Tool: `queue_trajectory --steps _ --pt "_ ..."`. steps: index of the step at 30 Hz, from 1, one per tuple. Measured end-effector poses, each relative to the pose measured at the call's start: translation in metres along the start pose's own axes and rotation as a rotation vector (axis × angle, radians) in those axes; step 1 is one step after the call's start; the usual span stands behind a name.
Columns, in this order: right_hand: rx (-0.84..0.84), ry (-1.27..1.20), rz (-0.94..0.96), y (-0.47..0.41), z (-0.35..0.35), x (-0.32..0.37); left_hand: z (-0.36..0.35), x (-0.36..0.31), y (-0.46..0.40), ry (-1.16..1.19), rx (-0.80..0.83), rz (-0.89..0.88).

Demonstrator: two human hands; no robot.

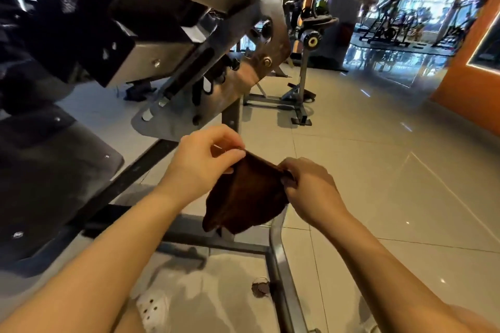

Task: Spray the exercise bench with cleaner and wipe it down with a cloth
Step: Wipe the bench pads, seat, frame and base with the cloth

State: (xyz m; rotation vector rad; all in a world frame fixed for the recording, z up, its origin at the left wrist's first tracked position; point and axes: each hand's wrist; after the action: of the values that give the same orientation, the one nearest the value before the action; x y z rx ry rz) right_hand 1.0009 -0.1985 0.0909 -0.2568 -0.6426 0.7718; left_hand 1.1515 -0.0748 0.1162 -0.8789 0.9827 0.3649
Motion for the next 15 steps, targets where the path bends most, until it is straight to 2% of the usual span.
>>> queue_trajectory --steps 5,10,15 --pt "0.037 -0.131 -0.117 0.001 -0.009 -0.001 0.024 0.004 0.0 -0.011 -0.021 0.033" --pt "0.109 -0.542 -0.235 0.022 0.01 -0.01 0.036 0.007 0.005 -0.069 -0.034 0.059" --pt "0.029 -0.544 -0.328 0.045 0.037 -0.009 0.037 -0.004 0.015 -0.023 0.157 0.184"
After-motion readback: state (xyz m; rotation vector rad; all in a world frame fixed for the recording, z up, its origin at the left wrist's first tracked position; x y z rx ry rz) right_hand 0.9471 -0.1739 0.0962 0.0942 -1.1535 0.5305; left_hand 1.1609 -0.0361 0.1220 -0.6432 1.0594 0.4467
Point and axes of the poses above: each hand's wrist, its own y-axis away from the middle knuckle, its own z-axis out of the back of the hand, x = y × z, and after that the axes turned 14 degrees about -x, right-handed
